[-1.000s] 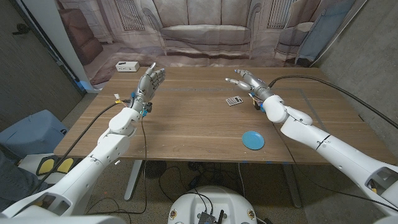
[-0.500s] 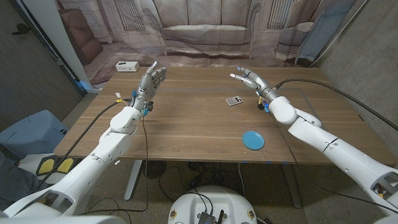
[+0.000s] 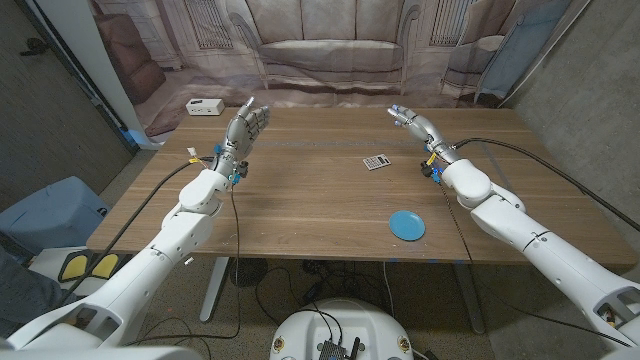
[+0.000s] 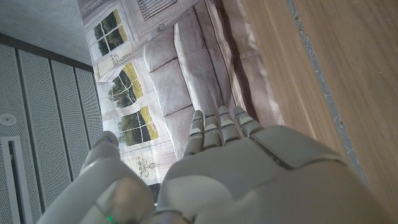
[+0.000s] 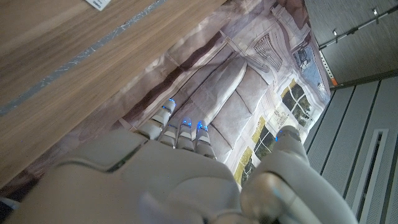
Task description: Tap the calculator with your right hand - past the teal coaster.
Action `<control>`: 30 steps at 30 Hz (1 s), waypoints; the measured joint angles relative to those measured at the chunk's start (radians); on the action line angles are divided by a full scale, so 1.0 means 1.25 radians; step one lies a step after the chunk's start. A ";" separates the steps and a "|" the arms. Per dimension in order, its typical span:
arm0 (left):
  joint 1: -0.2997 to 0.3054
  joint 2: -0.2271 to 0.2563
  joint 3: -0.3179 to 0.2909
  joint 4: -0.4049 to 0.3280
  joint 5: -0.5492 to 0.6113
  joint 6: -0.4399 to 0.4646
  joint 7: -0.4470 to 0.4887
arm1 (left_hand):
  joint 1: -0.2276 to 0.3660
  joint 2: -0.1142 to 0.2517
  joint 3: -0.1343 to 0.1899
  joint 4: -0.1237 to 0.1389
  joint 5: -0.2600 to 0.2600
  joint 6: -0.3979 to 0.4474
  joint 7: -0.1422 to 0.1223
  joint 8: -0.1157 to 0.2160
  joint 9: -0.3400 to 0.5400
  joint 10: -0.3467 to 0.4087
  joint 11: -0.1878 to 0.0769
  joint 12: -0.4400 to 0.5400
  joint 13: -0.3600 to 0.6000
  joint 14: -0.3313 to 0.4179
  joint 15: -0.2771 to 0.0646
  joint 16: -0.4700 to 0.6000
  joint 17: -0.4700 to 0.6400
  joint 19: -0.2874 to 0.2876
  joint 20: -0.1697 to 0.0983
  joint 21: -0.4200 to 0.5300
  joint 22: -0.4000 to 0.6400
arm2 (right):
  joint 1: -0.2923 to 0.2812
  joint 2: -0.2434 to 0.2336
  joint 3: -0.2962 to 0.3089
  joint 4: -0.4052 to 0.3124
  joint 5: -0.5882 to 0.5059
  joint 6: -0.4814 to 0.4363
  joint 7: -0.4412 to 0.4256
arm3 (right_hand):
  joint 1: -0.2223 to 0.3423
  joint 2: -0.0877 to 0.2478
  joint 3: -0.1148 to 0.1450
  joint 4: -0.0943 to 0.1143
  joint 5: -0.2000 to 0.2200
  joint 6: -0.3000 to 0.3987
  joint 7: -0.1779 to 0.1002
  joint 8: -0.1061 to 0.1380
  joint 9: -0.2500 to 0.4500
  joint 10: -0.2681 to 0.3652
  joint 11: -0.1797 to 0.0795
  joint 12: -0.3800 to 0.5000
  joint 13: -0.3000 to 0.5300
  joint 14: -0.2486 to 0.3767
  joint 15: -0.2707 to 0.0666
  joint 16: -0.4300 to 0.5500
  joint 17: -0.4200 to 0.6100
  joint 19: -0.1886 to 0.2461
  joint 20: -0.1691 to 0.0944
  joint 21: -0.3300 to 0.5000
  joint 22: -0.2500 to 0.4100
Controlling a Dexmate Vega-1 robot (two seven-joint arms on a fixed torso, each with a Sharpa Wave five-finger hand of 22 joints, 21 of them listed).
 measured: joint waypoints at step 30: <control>-0.016 -0.005 0.005 0.005 -0.003 0.011 -0.003 | 0.005 0.005 -0.003 -0.003 0.000 -0.021 0.016 -0.003 0.000 -0.013 0.007 -0.004 0.000 -0.009 0.009 -0.006 0.000 0.014 -0.022 0.000 0.000 | -0.033 0.057 0.080 0.098 0.329 0.078 0.168 | 0.013 -0.013 -0.003 -0.003 0.000 0.020 0.026 -0.006 0.000 0.014 0.020 -0.006 0.000 0.007 0.013 -0.007 0.000 0.012 0.008 -0.010 0.000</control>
